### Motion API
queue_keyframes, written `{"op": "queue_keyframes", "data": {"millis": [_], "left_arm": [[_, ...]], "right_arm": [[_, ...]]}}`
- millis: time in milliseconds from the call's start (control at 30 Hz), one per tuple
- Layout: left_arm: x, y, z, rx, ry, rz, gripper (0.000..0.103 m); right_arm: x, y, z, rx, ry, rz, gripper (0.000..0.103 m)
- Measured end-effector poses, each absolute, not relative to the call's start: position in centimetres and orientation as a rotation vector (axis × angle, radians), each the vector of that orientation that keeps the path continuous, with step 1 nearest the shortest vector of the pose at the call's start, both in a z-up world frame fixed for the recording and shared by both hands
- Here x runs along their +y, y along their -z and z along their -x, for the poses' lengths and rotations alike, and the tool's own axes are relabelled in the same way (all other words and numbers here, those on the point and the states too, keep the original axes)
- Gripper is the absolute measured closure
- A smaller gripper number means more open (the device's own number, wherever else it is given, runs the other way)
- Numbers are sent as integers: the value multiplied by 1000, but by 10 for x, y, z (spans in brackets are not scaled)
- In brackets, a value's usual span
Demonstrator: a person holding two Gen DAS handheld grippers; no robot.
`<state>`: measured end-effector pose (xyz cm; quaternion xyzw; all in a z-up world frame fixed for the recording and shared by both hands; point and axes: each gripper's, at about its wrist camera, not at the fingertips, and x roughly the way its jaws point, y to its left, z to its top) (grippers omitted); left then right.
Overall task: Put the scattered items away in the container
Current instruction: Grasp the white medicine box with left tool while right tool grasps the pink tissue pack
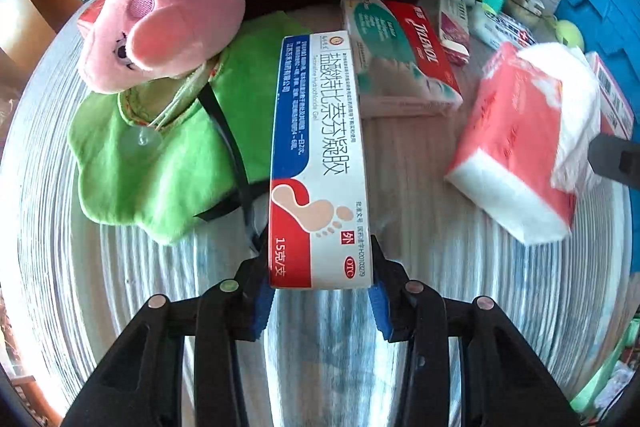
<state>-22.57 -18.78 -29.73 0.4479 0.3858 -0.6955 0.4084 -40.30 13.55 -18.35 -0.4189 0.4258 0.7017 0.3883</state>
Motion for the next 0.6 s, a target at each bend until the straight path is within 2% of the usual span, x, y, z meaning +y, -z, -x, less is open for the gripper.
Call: {"op": "queue_keyframes", "data": {"millis": [167,300,467,567,600], "left_arm": [[-175,295,215,1001,1763,-1090,63],[-171,293,210,992,1781,-1071,64],[-161,286,214,975,1793,-1069,63],[-175,279,205,972,1801,-1059,54],[-176,273,203,973,1810,-1038,47]], "right_arm": [[125,196,436,1116,-1764,1019,0],[118,224,448,1043,-1739,1135,0],[109,236,401,954,-1569,1193,1],[108,227,377,990,-1558,1157,1],[106,220,375,1005,-1585,1134,0]]}}
